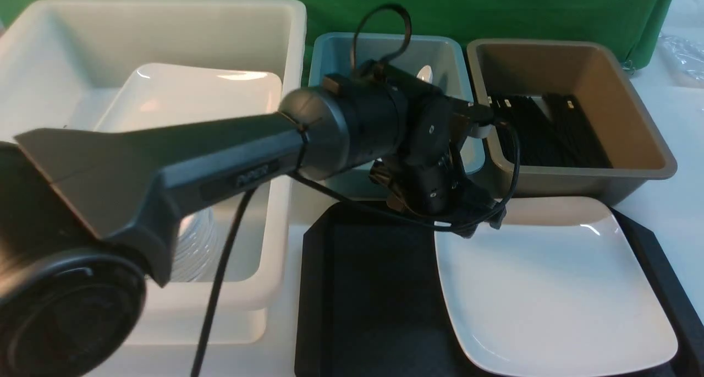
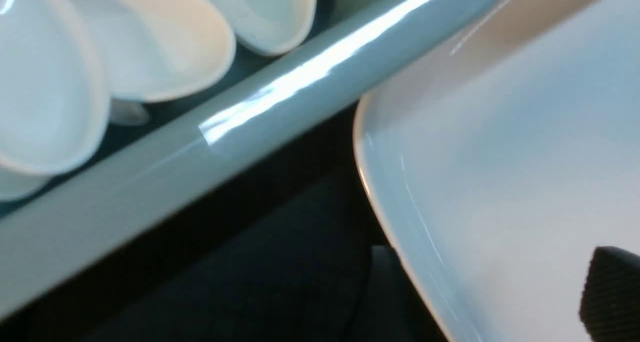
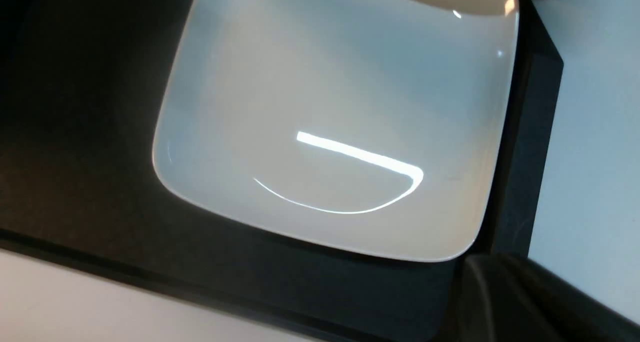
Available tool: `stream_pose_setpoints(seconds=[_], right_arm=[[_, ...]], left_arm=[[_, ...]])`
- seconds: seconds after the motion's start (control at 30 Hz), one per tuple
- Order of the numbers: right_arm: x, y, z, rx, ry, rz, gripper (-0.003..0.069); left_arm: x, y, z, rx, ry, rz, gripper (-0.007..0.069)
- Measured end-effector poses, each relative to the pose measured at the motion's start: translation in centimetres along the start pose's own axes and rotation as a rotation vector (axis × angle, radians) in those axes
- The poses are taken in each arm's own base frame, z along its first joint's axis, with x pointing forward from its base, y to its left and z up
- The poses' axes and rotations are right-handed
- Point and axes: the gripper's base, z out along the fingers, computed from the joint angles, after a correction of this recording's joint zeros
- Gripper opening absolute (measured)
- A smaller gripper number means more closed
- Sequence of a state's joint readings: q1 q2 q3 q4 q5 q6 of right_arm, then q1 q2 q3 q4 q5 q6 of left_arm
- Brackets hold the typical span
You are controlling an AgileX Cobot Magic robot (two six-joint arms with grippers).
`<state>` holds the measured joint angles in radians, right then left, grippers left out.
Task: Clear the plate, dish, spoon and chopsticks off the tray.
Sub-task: Use the left arm to grab a plate from the dinner plate
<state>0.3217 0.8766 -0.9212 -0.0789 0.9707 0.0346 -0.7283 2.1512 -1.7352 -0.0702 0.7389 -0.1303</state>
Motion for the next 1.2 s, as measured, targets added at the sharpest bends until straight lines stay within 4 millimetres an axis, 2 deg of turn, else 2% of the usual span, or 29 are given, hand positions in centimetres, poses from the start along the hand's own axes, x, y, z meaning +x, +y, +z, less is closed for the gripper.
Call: stream_pose_setpoints(seconds=[0.17,0.4,0.8,0.9,0.97,1.03,1.07,1.13,1.2], right_arm=[[0.0,0.0,0.0,-0.002,0.0,-0.014,0.0028],[0.0,0.0,0.0,-0.002,0.0,-0.022,0.0028],[0.0,0.0,0.0,-0.003,-0.001,-0.024,0.0028],[0.0,0.0,0.0,-0.003,-0.005,-0.025,0.0028],[0.0,0.0,0.0,-0.003,-0.006,-0.025,0.0028],[-0.1,0.0,0.0,-0.003,-0.007,-0.025,0.0028],[-0.1,0.0,0.0,-0.003,-0.007,-0.025,0.0028],[-0.1,0.0,0.0,-0.003,-0.007,-0.025,0.0028],[-0.1,0.0,0.0,-0.003,-0.007,-0.025,0.0028]], left_arm=[[0.1,0.2,2.3,0.0,-0.031,-0.015,0.0565],[0.3,0.5,4.4,-0.011,-0.063,-0.006,0.0571],[0.0,1.0,5.7,-0.004,-0.125,-0.058,0.0563],[0.0,1.0,5.9,-0.003,-0.132,-0.056,0.0495],[-0.1,1.0,6.0,-0.005,-0.135,-0.052,0.0419],[-0.1,1.1,6.0,-0.006,-0.136,-0.052,0.0316],[-0.1,1.1,5.9,-0.001,-0.141,-0.067,0.024],[-0.3,1.1,5.8,0.005,-0.155,-0.078,0.0151],[-0.4,1.1,5.7,0.013,-0.155,-0.093,0.0133]])
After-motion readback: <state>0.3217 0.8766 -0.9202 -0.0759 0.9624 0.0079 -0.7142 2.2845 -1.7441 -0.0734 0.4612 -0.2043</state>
